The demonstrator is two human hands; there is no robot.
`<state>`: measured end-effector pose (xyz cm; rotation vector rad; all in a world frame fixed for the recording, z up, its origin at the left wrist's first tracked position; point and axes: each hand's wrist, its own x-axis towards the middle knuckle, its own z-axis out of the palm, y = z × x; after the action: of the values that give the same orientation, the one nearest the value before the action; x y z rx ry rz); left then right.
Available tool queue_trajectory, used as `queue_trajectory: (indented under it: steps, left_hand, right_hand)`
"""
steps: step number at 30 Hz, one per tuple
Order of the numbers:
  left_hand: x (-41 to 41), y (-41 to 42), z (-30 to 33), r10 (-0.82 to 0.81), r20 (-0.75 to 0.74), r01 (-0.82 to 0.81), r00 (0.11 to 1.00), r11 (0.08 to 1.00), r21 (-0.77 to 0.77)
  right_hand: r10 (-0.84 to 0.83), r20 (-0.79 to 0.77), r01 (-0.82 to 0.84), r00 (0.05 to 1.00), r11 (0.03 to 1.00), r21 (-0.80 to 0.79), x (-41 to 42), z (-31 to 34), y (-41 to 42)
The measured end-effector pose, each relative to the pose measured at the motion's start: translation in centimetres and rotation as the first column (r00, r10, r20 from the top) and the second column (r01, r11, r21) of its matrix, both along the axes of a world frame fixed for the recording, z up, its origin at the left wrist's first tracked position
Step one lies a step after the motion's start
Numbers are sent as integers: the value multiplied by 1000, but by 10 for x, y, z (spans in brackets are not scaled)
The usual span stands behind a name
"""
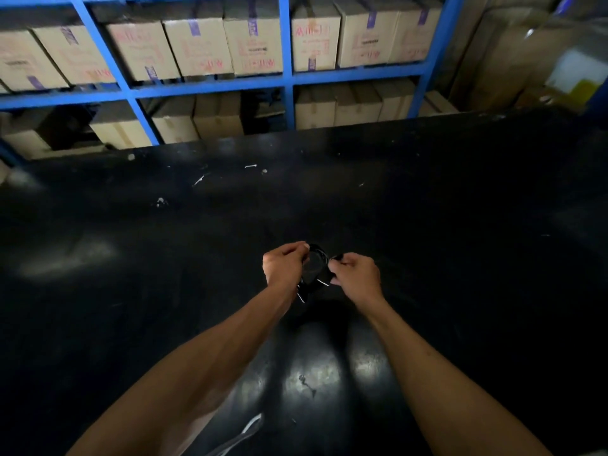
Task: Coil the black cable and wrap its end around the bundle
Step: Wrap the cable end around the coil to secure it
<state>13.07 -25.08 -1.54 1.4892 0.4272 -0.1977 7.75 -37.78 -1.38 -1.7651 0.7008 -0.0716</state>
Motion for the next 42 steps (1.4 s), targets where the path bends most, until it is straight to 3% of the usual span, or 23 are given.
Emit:
queue_trajectory:
  steps: [5,8,10,13,16,19,23,30,37,42]
  left_hand:
    - [-11,2,27,-98,106,92,990,994,59]
    - [-19,4,40,-160,167,152,973,987,57]
    - [-25,4,47,-198,207,188,958,980,65]
    - [-32,4,55,-216,252,213,943,976,39]
    - [-35,3,63,-225,288,225,931,974,34]
    - [-35,5,67,-220,308,222,926,975,30]
    - [-33,7,75,-209,316,220,926,976,2]
    - [-27,12,91,-279,260,301,924,953,-46]
    - [-31,18,98,-288,348,336,892,938,-86]
    - [-30,24,100,-325,400,380,857,923,-64]
  right_hand:
    - [-118,-45,118,992,993,-4,1,21,17]
    - [-204,-44,208,978,970,123,3,33,24]
    - [-286,-60,289,956,895,340,2,42,28]
    - [-376,-84,341,923,695,633,-2,55,34]
    - [-343,-78,275,936,575,771,-4,66,36]
    - [-339,-60,248,939,544,801,-5,72,35]
    - [-348,-3,215,938,571,792,-6,79,35]
    - [-285,120,125,951,710,693,-14,90,31]
    - [-313,108,199,944,797,570,-11,102,37]
    - [-234,96,149,967,834,532,-11,104,31]
